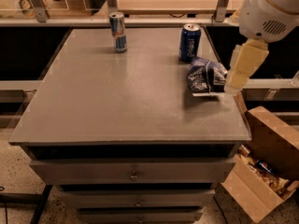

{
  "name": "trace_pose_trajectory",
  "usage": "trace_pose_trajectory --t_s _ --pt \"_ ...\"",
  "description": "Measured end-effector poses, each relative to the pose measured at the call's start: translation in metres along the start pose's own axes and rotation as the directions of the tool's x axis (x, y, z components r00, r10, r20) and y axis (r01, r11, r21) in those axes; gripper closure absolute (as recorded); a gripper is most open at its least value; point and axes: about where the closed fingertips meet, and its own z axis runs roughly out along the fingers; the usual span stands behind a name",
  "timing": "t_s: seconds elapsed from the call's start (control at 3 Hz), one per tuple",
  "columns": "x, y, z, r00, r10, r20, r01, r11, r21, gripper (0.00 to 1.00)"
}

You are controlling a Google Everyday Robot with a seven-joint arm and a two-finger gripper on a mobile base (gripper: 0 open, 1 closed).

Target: Pick redbull can

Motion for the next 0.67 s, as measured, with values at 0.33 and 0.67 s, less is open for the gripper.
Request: trace_pose_trajectory --t_s 0.33,0.67 --pt "-0.042 -0.044 0.02 0.996 0.008 0.087 -0.012 0.9989 0.046 0.0" --pt "-0.089 -0.081 0.046 0.982 0.029 0.189 -0.043 0.9966 0.07 0.0"
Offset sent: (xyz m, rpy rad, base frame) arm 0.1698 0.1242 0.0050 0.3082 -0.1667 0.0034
